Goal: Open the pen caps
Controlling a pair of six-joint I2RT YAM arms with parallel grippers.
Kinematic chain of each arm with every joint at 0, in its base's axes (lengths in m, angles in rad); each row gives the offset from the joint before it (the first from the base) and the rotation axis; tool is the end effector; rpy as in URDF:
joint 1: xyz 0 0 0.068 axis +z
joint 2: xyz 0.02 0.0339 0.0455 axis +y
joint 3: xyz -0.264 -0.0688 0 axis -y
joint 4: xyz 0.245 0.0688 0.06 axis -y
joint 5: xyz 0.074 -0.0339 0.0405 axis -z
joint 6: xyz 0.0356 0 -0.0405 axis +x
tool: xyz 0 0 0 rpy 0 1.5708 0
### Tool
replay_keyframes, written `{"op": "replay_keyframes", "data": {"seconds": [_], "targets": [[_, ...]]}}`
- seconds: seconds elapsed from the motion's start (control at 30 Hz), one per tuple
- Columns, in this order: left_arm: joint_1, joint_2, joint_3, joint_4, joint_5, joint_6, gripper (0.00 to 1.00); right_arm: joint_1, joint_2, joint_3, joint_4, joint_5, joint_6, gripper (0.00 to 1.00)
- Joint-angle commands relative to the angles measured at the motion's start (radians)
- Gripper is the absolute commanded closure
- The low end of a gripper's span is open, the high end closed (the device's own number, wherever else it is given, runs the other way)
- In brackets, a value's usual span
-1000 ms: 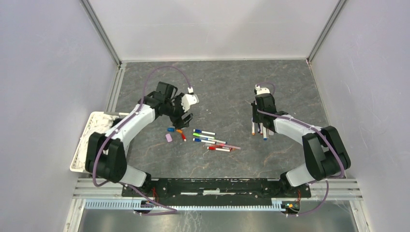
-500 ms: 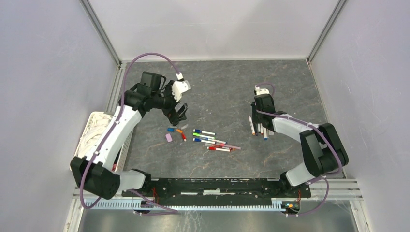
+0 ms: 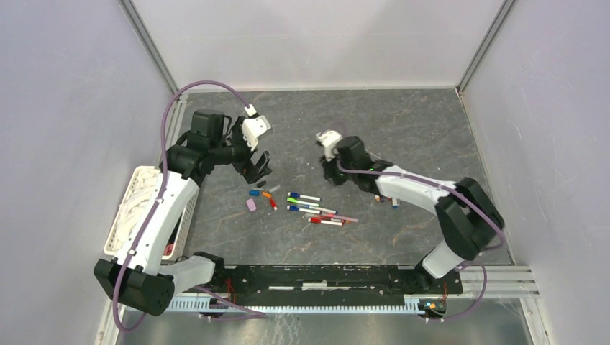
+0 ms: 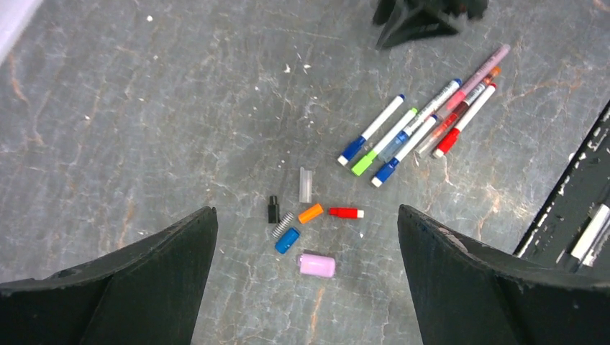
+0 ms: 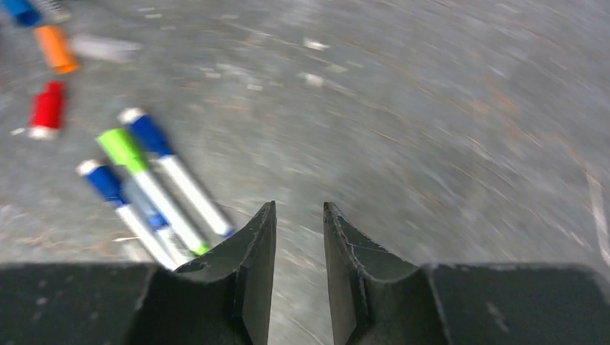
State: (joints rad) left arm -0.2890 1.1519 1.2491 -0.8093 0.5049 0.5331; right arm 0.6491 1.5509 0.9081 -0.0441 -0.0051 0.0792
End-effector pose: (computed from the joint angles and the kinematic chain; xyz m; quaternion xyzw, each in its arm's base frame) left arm 0.2158 -0.0821 0.3695 0.4471 0.7655 -0.1763 0.4277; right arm 0.2640 0.2006 0.2091 -0.2551 0.8672 0.1545 0.3988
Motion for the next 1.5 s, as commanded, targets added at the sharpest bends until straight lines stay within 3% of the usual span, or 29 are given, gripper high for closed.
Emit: {"op": "replay_keyframes", "data": {"seconds": [0.0, 0.43, 0.73, 0.97, 1.07, 1.23, 1.47], "targets": [[0.006, -0.019, -0.025, -0.018, 0.047, -0.015, 0.0, 0.113, 0.141, 0.142, -0.095, -0.137, -0.131, 0.65], [0.021, -0.017, -0.006, -0.082, 0.158, -0.002, 0.0, 0.188, 0.338, 0.279, -0.154, -0.109, -0.151, 0.67], [0.021, -0.014, -0.013, -0.103, 0.186, 0.054, 0.0, 0.184, 0.36, 0.231, -0.135, -0.056, -0.154, 0.7], [0.021, -0.036, -0.06, -0.193, 0.289, 0.211, 0.0, 0.144, 0.378, 0.123, -0.076, -0.128, -0.143, 0.71], [0.021, -0.032, -0.083, -0.213, 0.303, 0.254, 0.0, 0.143, 0.369, 0.099, -0.079, -0.138, -0.155, 0.76], [0.021, 0.004, -0.12, -0.186, 0.285, 0.294, 0.0, 0.121, 0.3, 0.087, -0.082, -0.163, -0.151, 1.0], [0.021, 0.053, -0.195, -0.134, 0.28, 0.404, 0.0, 0.065, 0.12, 0.108, -0.098, -0.299, -0.113, 1.0]]}}
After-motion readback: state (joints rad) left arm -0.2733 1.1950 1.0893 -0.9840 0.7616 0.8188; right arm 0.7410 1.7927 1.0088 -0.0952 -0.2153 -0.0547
